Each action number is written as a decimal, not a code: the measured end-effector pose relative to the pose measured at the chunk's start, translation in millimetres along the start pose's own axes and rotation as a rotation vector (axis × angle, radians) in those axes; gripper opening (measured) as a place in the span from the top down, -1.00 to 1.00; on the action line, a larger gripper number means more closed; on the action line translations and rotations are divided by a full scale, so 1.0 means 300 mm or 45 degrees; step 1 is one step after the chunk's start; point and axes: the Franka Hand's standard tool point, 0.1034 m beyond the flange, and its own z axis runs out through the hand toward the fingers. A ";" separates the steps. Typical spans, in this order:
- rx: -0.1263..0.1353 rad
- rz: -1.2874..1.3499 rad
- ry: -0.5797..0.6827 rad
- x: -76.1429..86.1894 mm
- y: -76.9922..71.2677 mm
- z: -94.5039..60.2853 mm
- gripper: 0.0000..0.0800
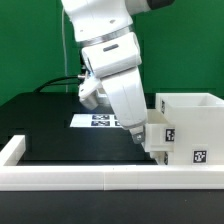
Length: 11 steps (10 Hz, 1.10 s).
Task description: Assemble drawer
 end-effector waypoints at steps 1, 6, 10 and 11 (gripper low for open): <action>0.004 0.014 0.005 0.026 0.000 0.007 -0.62; 0.017 0.046 -0.006 0.115 -0.005 0.035 -0.62; -0.026 0.107 -0.034 -0.025 -0.002 -0.043 -0.62; -0.044 0.125 -0.043 -0.050 -0.009 -0.081 -0.62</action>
Offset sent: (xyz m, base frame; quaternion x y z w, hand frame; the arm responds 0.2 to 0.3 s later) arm -0.0062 0.0301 -0.0011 0.0127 0.0057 0.0262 0.9996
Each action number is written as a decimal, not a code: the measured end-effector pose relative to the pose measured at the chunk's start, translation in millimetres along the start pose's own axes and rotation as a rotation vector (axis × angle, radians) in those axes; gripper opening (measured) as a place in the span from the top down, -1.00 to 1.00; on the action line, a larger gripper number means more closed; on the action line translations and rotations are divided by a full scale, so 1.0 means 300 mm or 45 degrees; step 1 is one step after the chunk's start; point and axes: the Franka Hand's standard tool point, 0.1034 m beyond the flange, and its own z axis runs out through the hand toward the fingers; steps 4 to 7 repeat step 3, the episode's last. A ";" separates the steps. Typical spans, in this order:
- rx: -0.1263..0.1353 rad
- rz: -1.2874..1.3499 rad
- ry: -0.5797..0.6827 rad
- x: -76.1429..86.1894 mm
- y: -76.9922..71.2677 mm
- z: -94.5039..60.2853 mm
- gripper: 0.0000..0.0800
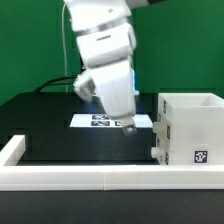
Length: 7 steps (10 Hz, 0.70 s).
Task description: Assemble drawer
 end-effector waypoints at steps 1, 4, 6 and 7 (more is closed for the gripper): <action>0.010 -0.001 0.000 0.009 -0.009 0.014 -0.62; 0.015 0.000 0.002 0.008 -0.010 0.023 -0.62; 0.015 0.000 0.002 0.008 -0.010 0.023 -0.62; 0.015 0.000 0.002 0.008 -0.010 0.023 -0.62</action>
Offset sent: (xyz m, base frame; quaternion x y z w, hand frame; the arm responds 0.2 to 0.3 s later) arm 0.0000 0.0000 0.0000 0.0000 0.0000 0.0000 1.0000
